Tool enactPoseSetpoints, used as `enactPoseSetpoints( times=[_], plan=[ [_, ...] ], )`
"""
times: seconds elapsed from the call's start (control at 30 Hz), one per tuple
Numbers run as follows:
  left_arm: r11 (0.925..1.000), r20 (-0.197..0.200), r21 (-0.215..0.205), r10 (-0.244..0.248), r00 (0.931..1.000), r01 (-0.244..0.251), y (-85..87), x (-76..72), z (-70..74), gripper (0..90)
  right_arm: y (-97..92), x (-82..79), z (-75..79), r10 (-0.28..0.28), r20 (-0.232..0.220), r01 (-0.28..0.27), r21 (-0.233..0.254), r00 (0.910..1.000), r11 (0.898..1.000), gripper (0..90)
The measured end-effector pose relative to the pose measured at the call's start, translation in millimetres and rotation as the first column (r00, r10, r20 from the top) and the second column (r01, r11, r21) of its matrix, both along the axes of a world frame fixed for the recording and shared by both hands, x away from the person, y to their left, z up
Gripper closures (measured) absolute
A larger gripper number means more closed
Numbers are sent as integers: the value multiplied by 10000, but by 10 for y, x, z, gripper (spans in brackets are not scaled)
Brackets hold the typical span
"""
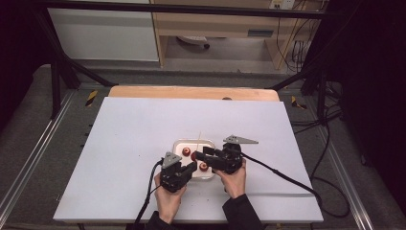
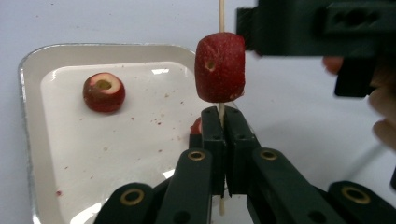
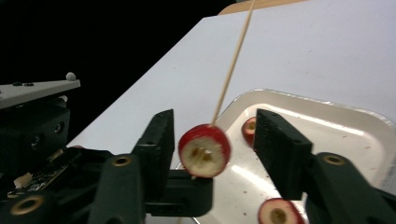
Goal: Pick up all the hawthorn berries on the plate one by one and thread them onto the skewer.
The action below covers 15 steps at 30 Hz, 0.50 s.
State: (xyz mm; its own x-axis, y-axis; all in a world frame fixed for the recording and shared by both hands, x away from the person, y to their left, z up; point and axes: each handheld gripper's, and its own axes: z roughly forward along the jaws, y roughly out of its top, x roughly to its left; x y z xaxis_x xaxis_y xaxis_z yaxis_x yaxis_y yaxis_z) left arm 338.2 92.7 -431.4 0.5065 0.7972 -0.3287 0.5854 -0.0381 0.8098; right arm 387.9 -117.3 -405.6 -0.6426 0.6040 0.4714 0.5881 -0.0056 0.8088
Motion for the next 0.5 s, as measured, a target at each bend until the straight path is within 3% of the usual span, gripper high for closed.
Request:
enactPoseSetpoints(
  times=[0.03,0.1,0.13,0.23,0.27,0.3,0.33,0.4,0.5],
  plan=[
    [10000,38,89,-16,10000,15,20,-12,-3,886,-48,15,45,-40,95,44,-382,9999,9993,393],
    [9995,141,323,-66,9999,61,67,-37,-6,886,-69,25,59,-59,115,66,-598,9999,9982,367],
    [9988,186,478,-120,9998,111,115,-62,-7,885,-110,47,76,54,181,-32,-1143,9998,9934,307],
    [9967,326,767,-285,9991,259,180,-99,0,885,-145,80,73,338,19,-328,-1905,9994,9811,225],
    [9967,326,767,-285,9991,259,180,-99,0,885,-145,80,73,338,19,-328,-1905,9994,9811,225],
    [9959,358,850,-349,9987,318,199,-112,2,885,-157,95,63,537,-24,-527,-2402,9986,9693,175],
    [9952,371,918,-378,9986,343,220,-125,4,885,-157,95,63,537,-24,-527,-2402,9986,9693,175],
    [9946,403,973,-397,9984,356,254,-150,-1,884,-165,105,48,781,-140,-788,-2903,9968,9537,149],
    [9927,429,1117,-494,9979,444,298,-180,-19,884,-173,118,16,1119,-220,-1121,-3699,9935,9223,105]
  ],
)
